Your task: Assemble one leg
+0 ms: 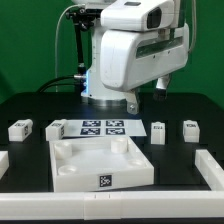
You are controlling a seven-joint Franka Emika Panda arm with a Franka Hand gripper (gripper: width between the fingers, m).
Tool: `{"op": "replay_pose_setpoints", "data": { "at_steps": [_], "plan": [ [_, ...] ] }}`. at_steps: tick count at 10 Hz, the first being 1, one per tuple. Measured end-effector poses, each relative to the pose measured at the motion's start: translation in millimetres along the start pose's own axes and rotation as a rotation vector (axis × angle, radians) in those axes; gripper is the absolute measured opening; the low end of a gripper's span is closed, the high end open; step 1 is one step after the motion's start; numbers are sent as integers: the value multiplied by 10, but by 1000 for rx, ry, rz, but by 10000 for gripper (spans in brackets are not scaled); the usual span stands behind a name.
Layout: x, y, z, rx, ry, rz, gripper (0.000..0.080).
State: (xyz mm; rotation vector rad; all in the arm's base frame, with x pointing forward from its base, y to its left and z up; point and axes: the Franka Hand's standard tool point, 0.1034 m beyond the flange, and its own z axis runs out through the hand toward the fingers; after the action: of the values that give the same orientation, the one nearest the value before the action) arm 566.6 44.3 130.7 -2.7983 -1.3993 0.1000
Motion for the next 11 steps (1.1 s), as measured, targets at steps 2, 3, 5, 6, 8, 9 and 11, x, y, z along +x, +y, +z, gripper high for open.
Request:
{"op": "replay_pose_setpoints", "data": {
  "at_steps": [2, 3, 5, 6, 8, 9, 11],
  "plan": [
    [6, -1, -9, 5, -6, -1, 650],
    [6, -1, -9, 5, -6, -1, 650],
    [5, 0, -9, 5, -5, 0, 650],
    [5, 0, -9, 5, -5, 0, 650],
    [-68, -13, 48, 4, -3, -21, 650],
    [-194, -83, 145, -2, 2, -39, 650],
    [-566, -254, 376, 12, -6, -108, 650]
  ]
}}
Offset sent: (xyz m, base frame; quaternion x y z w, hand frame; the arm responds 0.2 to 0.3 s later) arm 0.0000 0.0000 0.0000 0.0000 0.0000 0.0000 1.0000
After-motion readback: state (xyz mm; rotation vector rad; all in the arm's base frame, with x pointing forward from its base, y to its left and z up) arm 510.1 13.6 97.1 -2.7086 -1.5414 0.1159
